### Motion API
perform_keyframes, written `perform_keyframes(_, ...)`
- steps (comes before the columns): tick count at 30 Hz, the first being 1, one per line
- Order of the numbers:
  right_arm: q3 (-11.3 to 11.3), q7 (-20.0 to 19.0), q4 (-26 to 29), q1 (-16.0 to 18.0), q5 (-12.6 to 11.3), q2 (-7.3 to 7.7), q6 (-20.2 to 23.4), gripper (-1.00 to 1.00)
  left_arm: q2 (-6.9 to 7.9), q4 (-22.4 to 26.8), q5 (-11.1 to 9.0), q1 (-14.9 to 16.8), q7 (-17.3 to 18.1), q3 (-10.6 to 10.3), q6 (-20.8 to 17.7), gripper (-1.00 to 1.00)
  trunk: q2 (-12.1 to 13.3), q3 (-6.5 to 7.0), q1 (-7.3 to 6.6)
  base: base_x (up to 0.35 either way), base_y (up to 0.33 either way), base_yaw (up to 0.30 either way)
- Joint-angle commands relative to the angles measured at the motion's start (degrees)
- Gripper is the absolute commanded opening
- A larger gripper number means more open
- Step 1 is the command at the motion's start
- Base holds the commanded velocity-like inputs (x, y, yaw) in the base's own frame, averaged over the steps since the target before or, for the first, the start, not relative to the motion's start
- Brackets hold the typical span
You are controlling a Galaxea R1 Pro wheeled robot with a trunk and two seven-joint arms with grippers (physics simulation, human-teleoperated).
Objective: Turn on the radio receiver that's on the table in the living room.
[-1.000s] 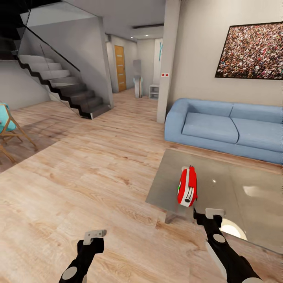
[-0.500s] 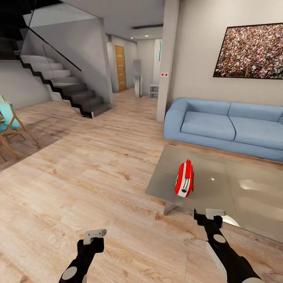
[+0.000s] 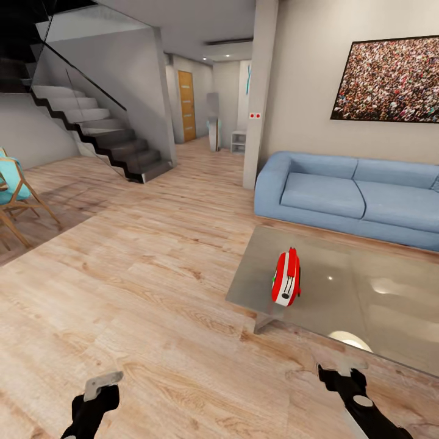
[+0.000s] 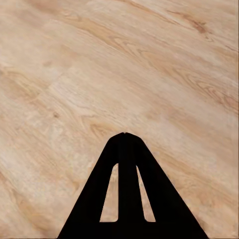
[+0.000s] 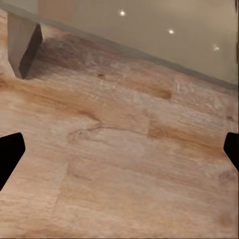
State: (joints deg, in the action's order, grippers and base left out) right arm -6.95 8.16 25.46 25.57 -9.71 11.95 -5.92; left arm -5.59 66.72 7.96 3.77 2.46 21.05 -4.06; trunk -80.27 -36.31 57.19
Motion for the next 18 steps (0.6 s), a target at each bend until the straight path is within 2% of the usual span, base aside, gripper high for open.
perform_keyframes(1,1.44,0.05,-1.00,0.00,0.02,0.04,-0.03,1.00,0.19,-2.39,-0.05,0.00,0.00,3.34,1.73,-1.00,0.00,0.00,0.00,0.000,0.000,0.000)
perform_keyframes(4,3.29,0.09,-2.91,0.00,0.04,0.08,0.02,1.00,0.30,-8.18,-0.09,0.00,0.00,9.16,9.00,-1.00,0.00,0.00,0.00,0.000,0.000,0.000)
perform_keyframes(6,3.50,0.10,-4.25,0.00,0.07,0.09,-0.03,1.00,0.32,-10.93,-0.01,0.00,0.00,10.38,11.56,-1.00,0.00,0.00,0.00,0.000,0.000,0.000)
perform_keyframes(11,3.60,0.10,-6.89,0.00,0.06,0.09,-0.06,1.00,0.70,-16.51,0.35,0.00,-0.30,11.85,12.82,-1.00,0.00,0.00,0.00,0.000,0.000,0.000)
perform_keyframes(16,3.61,0.10,-10.21,0.00,0.12,0.09,-0.06,1.00,5.22,-23.89,1.97,0.00,-0.40,12.16,13.00,-1.00,0.00,0.00,0.00,0.000,0.000,0.000)
perform_keyframes(18,3.61,0.10,-11.48,0.00,0.09,-0.01,-0.04,1.00,6.06,-25.61,2.09,0.00,-0.43,12.21,13.02,-1.00,0.00,0.00,0.00,0.000,0.000,0.000)
